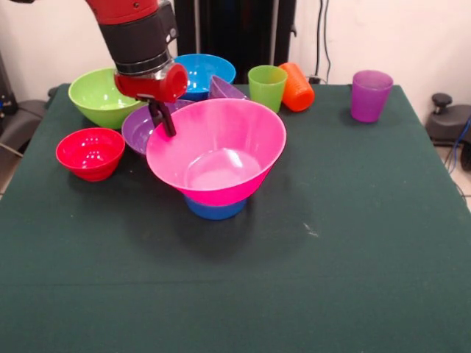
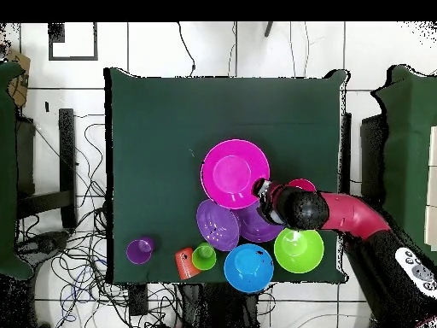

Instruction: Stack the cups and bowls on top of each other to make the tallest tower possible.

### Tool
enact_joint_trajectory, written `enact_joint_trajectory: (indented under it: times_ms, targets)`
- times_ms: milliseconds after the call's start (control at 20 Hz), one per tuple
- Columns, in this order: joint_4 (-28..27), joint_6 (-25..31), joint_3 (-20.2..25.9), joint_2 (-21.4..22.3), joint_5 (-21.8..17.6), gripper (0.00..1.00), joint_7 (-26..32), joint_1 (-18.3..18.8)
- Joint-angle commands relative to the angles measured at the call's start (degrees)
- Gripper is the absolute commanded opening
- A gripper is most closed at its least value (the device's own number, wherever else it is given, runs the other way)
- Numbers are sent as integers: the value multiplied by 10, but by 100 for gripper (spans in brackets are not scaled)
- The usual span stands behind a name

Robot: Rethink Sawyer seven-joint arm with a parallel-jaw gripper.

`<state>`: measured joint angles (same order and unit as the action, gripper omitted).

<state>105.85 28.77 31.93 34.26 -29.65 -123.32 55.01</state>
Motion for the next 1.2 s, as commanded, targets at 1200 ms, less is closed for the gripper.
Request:
enact_joint_trajectory:
  times_ms: [1200]
  targets:
    - [-8,83,-117,62,-102,0,71,-80]
